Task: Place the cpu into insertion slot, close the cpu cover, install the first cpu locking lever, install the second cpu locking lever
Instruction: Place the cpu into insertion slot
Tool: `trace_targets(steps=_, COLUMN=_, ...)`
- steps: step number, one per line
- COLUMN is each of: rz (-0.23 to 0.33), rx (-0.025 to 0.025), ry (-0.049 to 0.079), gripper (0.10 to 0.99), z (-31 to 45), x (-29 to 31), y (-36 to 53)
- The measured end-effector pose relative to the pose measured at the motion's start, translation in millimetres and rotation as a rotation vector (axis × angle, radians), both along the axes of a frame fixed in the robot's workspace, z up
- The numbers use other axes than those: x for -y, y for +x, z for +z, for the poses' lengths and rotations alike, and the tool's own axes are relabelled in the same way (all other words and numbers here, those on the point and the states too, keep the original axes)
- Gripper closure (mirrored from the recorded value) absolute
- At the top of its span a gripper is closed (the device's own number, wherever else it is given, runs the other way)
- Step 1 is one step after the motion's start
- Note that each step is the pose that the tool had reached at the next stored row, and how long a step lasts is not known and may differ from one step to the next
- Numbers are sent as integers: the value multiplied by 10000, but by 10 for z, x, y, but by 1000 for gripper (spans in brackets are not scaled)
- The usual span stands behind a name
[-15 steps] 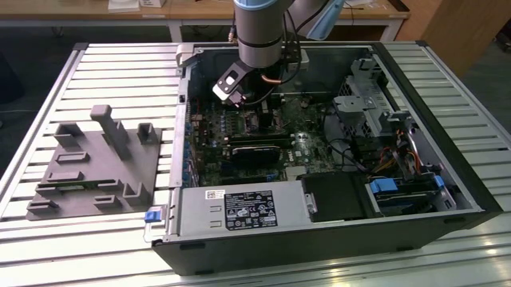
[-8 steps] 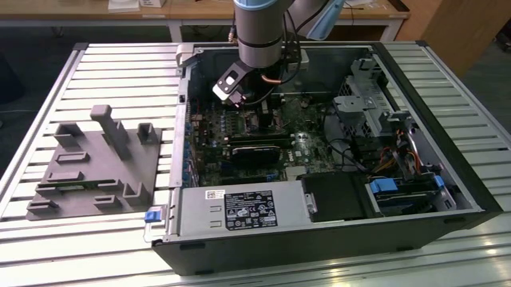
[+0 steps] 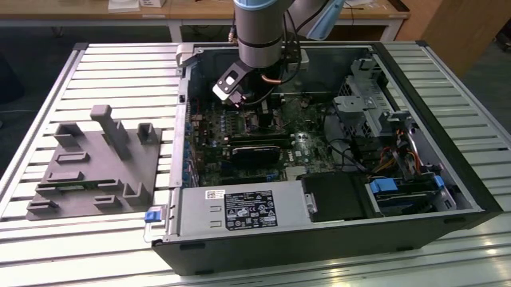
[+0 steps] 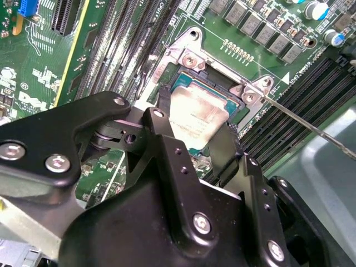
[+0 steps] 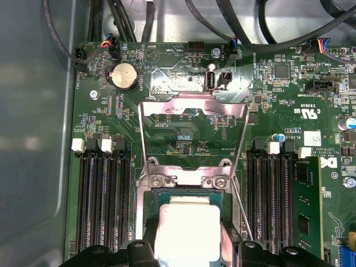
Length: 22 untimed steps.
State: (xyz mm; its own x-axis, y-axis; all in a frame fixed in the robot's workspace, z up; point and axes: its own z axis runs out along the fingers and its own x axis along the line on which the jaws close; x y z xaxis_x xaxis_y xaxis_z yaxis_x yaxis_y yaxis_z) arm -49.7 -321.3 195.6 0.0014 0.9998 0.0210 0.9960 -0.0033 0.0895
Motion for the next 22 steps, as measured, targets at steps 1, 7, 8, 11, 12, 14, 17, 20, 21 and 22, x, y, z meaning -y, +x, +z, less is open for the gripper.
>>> trace_targets(steps=1, rz=1, rx=0, ry=0, gripper=565, z=0, x=0, y=0)
trace_targets(steps=7, rz=90, rx=-2, ry=-3, gripper=565, z=1, x=1, y=7)
trace_targets(steps=8, rz=97, rx=-2, ry=-3, gripper=565, z=1, x=0, y=7)
trace_targets(steps=11, rz=102, rx=-4, ry=-6, gripper=565, z=-1, x=1, y=7)
trace_targets(steps=12, rz=102, rx=-4, ry=-6, gripper=565, z=-2, x=1, y=7)
trace_targets(steps=14, rz=102, rx=-3, ry=-4, gripper=565, z=-4, x=1, y=7)
trace_targets(steps=17, rz=102, rx=-2, ry=-3, gripper=565, z=-4, x=0, y=8)
trace_targets(steps=20, rz=103, rx=3, ry=4, gripper=553, z=-7, x=-1, y=9)
trace_targets(steps=21, rz=102, rx=1, ry=1, gripper=490, z=-6, x=0, y=8)
trace_targets(steps=22, rz=102, rx=-1, ry=-2, gripper=490, z=-5, x=0, y=8)
